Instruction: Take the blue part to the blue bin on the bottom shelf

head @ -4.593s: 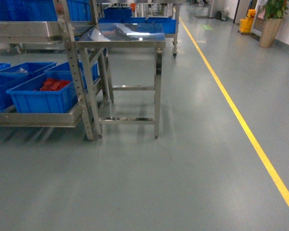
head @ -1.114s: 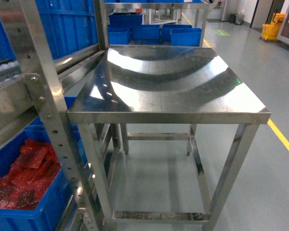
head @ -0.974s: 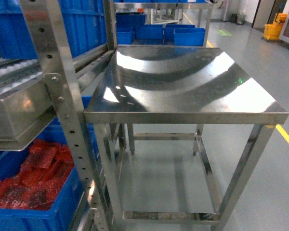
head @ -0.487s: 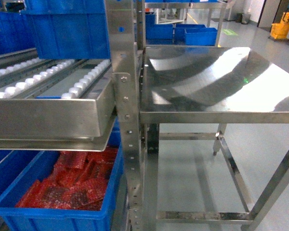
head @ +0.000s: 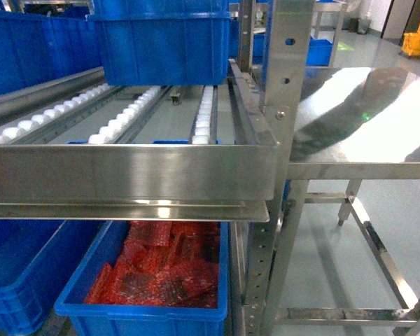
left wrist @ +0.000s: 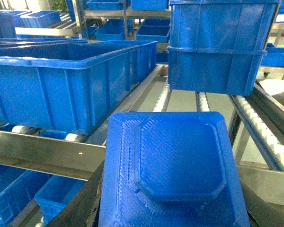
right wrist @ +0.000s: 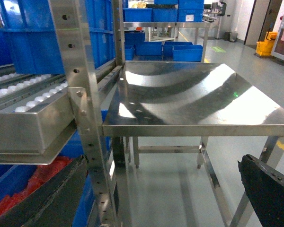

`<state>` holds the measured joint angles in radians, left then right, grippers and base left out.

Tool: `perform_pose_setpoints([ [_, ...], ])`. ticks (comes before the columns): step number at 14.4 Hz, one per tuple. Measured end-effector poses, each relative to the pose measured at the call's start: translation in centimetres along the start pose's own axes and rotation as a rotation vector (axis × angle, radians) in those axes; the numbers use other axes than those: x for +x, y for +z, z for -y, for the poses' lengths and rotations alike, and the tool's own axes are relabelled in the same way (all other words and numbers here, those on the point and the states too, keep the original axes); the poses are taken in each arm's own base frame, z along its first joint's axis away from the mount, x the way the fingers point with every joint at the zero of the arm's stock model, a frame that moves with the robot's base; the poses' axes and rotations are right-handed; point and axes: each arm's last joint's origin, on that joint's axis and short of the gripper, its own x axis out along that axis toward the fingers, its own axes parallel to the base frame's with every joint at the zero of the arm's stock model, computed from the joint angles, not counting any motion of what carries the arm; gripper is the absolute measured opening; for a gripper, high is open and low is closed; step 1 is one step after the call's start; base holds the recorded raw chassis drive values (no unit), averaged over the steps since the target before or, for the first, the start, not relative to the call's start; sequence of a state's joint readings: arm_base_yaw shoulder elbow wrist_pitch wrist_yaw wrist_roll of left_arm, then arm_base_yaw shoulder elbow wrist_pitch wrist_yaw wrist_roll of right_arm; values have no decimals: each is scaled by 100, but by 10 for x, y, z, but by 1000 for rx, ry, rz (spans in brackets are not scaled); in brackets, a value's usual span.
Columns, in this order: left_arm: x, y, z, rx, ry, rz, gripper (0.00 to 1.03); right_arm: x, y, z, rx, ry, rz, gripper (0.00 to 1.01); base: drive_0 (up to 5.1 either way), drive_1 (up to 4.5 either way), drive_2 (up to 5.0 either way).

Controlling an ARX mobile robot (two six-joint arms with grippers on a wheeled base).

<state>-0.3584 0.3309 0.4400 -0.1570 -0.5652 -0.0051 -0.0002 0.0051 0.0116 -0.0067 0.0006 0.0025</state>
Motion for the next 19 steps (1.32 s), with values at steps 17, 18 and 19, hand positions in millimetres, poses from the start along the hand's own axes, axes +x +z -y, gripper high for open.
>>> perform_pose_setpoints([
  [17,0,0,0,0,-2,0,43,0,0,0,0,0,0,98,-498,247,247],
  [18,0,0,0,0,-2,0,43,0,0,0,0,4,1,98,0,0,0],
  [19,0,0,0,-1,5,2,43,0,0,0,0,5,5,98,0,0,0],
])
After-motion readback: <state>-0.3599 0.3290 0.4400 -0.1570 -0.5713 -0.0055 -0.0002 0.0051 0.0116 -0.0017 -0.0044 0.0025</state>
